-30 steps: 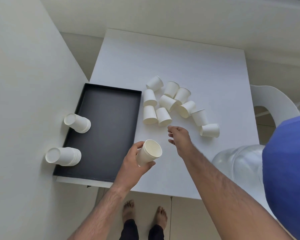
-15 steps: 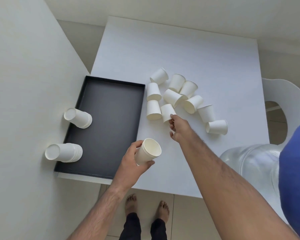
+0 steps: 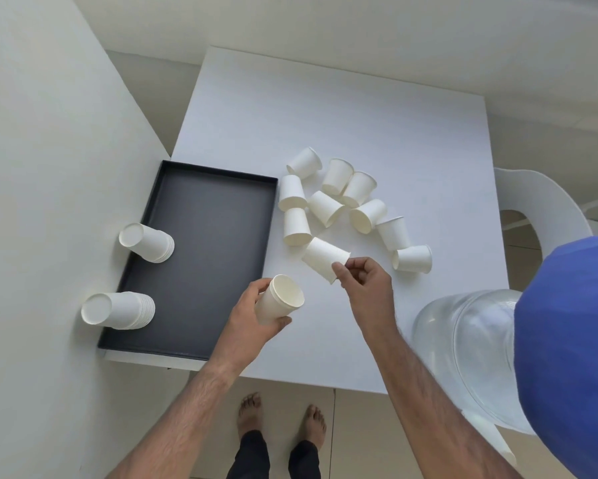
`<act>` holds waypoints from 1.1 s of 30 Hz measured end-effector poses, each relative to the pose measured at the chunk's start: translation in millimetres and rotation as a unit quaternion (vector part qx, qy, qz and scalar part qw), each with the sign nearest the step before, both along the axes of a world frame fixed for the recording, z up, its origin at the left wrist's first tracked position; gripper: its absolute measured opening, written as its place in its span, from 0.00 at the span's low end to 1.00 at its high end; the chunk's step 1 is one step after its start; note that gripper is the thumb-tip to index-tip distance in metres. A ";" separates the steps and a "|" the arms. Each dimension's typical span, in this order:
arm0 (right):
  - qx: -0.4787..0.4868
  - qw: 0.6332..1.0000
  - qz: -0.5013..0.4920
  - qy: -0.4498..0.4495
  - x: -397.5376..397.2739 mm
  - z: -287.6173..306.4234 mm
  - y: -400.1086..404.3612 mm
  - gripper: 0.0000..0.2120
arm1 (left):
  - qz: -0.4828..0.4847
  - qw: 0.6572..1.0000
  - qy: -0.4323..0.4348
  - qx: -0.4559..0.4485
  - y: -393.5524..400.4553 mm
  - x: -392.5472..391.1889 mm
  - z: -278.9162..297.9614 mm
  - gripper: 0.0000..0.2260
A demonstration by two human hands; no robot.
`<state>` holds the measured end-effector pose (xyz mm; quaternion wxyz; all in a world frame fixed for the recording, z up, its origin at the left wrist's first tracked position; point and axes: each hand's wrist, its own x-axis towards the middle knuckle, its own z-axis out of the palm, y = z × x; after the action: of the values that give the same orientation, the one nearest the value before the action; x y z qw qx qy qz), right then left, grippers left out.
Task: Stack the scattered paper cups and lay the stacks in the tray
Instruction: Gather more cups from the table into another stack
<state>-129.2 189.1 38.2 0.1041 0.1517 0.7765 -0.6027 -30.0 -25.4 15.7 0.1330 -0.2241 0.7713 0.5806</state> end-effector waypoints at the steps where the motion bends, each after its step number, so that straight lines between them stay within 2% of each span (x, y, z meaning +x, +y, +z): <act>1: -0.003 1.000 0.011 0.006 3.8 3.4 1.2 0.06 | 0.006 1.000 -0.003 -0.001 0.4 -1.3 -0.6 0.30; 5: 0.011 0.999 0.051 0.016 14.2 10.9 5.4 0.04 | 0.014 1.000 -0.009 -0.007 2.4 -4.6 -1.8 0.31; 10: 0.091 0.988 0.113 0.048 18.9 14.3 6.7 0.02 | 0.003 1.000 0.002 -0.022 3.8 -9.4 -1.2 0.31; 15: 0.108 0.977 0.171 0.067 20.1 16.4 -0.6 0.04 | -0.025 0.999 0.003 -0.025 5.6 -12.1 0.5 0.32; 18: 0.145 0.954 0.242 0.099 26.2 15.3 -10.2 0.06 | -0.032 0.999 0.008 -0.023 6.6 -12.0 1.4 0.31; 21: 0.192 0.930 0.301 0.091 32.9 11.8 -19.5 0.07 | -0.029 0.999 0.014 -0.020 6.7 -12.0 1.4 0.31; 27: 0.158 0.935 0.316 0.031 33.6 3.6 -26.8 0.06 | -0.030 0.999 -0.007 -0.009 -2.9 -7.9 -2.8 0.30; 33: 0.059 0.978 0.200 -0.002 -2.4 6.0 -30.2 0.07 | -0.026 0.999 -0.014 -0.013 -6.1 -5.7 -3.1 0.32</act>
<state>-131.6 158.9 44.2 0.2149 0.0006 0.8253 -0.5223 -35.7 -31.5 12.6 0.1559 -0.2138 0.7822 0.5640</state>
